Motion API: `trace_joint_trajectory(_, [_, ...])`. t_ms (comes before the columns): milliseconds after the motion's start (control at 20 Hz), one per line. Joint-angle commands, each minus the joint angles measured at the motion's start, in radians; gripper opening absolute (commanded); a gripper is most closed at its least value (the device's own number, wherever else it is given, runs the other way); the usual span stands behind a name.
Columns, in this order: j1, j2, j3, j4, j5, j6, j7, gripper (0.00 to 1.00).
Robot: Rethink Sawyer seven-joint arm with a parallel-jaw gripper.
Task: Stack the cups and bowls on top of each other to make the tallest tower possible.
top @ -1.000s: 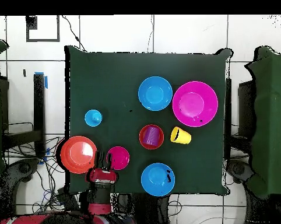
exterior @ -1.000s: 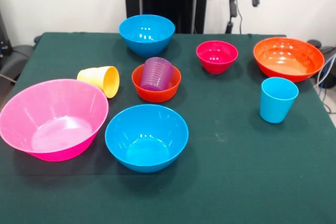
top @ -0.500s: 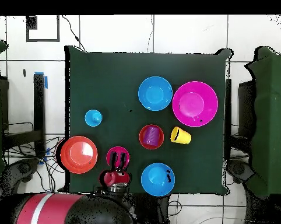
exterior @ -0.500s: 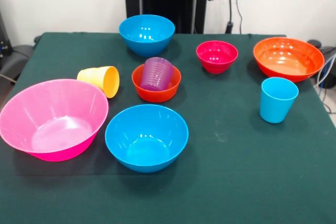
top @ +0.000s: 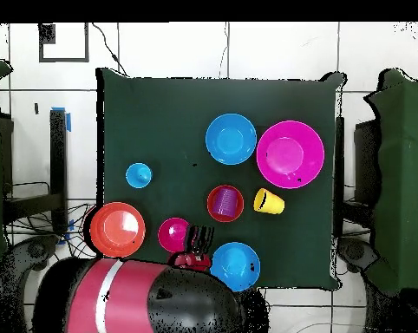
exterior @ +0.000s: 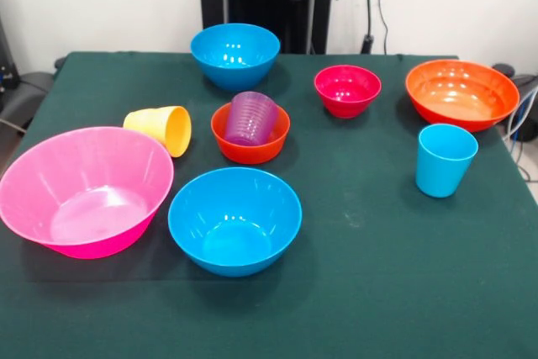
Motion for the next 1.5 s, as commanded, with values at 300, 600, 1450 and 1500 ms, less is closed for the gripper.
trace_joint_trajectory(300, [-0.062, 0.171, 0.096, -0.215, -0.101, 0.039, 0.174, 1.0])
trace_joint_trajectory(600, [-0.064, 0.249, 0.089, -0.133, -0.109, -0.104, 0.194, 1.0])
trace_joint_trajectory(1450, [0.013, 0.327, 0.075, -0.183, -0.122, -0.003, 0.073, 1.0])
trace_joint_trajectory(1500, [0.017, 0.325, 0.076, -0.178, -0.112, 0.002, 0.068, 1.0])
